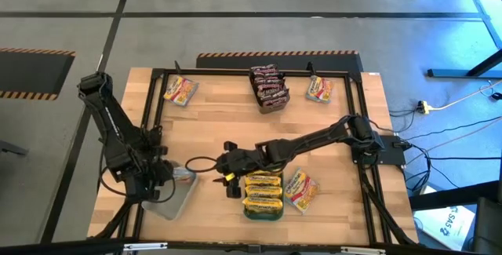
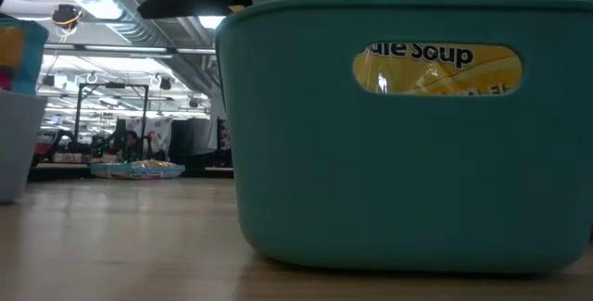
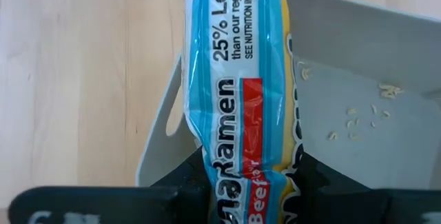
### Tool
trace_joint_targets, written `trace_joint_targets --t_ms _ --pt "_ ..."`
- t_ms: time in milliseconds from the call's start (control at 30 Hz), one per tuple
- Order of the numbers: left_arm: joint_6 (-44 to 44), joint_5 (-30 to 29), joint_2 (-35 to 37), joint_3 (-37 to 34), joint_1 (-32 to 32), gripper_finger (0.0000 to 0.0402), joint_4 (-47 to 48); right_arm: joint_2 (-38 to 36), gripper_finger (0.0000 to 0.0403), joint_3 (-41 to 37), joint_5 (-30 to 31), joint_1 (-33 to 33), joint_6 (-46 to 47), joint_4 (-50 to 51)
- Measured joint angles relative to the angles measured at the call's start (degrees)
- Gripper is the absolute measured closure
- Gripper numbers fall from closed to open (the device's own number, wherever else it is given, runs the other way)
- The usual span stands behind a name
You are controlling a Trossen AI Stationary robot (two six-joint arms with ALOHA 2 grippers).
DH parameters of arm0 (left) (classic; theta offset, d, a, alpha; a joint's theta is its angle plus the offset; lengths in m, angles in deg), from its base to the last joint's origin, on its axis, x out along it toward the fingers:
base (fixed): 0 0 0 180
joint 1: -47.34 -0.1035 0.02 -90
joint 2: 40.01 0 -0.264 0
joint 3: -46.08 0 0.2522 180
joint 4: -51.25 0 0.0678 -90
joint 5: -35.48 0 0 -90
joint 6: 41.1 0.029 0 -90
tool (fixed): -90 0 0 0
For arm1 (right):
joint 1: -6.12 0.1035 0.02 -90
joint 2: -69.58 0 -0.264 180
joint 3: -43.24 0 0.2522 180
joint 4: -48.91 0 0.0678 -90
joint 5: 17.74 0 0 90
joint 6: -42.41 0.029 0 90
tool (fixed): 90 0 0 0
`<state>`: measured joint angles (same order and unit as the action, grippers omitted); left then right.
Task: Sort Maruchan noodles
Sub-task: Put the blue noodle pack into the white bin
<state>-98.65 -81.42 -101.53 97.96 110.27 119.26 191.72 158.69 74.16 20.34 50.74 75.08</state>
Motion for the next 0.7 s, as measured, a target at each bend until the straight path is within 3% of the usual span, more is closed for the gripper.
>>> trace_joint_targets --t_ms 233,400,533,700 --pt "4.49 -0.58 0.0 -2.46 -0.02 0.0307 -4.85 1.19 0.0215 -5.22 -0.46 0.07 1.36 -10.36" --pt "5.31 -0.72 0.01 -3.38 -0.05 0.0307 -5.88 6.04 0.0224 -5.05 -5.32 -0.09 3.21 -12.78" --pt "5.22 -0.98 0.02 -3.38 -1.05 0.0307 -6.05 8.88 0.027 -4.94 -10.2 -0.37 3.09 -17.66" --pt "5.46 -1.17 0.02 -3.38 -2.94 0.0307 -6.31 12.56 0.0355 -5.01 -10.52 -0.81 0.45 -24.64"
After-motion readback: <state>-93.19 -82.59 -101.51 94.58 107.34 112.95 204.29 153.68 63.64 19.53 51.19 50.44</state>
